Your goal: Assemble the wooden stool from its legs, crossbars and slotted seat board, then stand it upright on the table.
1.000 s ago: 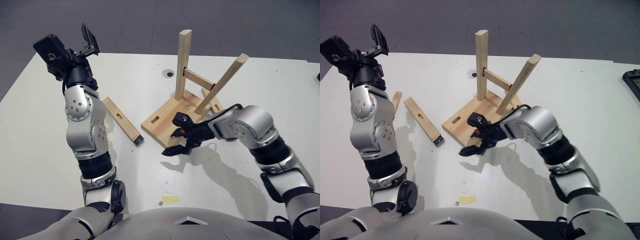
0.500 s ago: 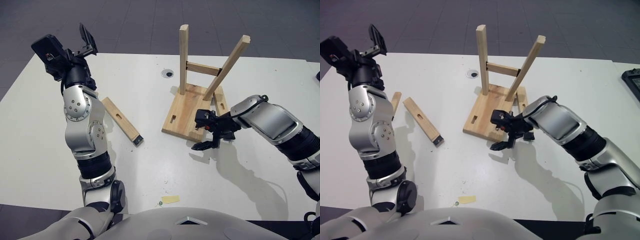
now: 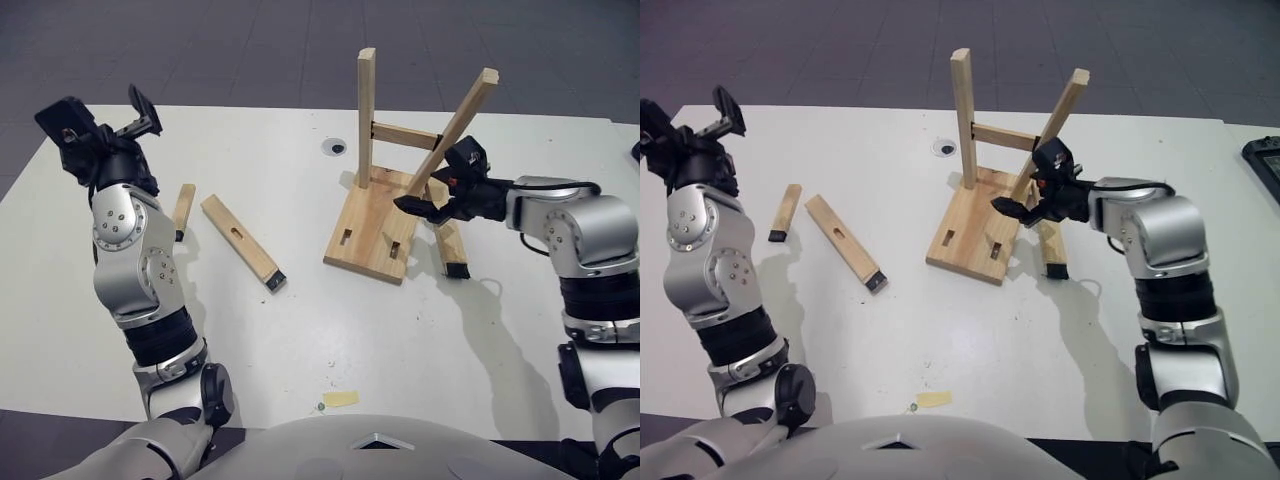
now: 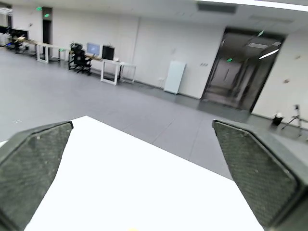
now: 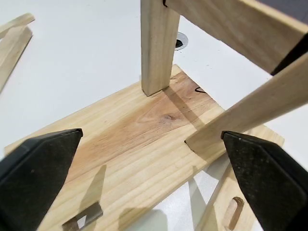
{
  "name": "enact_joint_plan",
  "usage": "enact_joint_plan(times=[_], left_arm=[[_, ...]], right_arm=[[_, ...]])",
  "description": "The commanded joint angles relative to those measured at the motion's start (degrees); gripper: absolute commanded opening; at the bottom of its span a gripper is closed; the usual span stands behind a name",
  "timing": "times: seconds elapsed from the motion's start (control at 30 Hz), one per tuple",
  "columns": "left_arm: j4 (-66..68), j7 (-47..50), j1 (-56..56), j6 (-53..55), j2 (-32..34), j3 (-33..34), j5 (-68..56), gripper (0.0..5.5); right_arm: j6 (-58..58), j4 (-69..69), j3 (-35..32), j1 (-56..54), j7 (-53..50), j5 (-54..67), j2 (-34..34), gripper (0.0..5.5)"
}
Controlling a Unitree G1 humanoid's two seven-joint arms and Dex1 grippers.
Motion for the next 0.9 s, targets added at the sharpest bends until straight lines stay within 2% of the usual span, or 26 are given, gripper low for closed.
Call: enact_joint_plan(times=[0.03,0.1,0.2,0.57,0.7,0.9], left_arm=[[1.03,-0.24,-1.12,1.56,-1.21,-2.36,-0.36,5.4],[1.16,-0.27,-1.23,1.81,-1.64,-3.34,-0.36,5.4],[1.59,-0.37,-1.44,1.74,-1.72,-3.78,-0.31,5.4],[8.74,-4.62,0.23,4.3,6.05,0.56,-0.5,5.4],[11.43,-7.57,3.36,5.84,9.64,1.1,-0.16,5.4],[13.33,-9.53,5.07,7.27,11.05,1.64,-0.42,5.4]], right_arm=[[2.62,-0.27,-5.87,4.07,-7.6,0.8,8.34,5.37],[5.06,1.13,-9.44,4.42,-11.43,1.14,11.9,5.37],[4.18,3.15,-10.85,4.75,-13.26,0.34,13.19,5.37],[-9.99,20.08,-7.41,2.04,-9.11,-2.59,15.47,5.37],[-16.33,21.81,-6.66,1.14,-5.77,-3.76,14.32,5.37],[-20.17,22.4,-4.85,-0.02,-1.68,-4.81,13.95,5.37]])
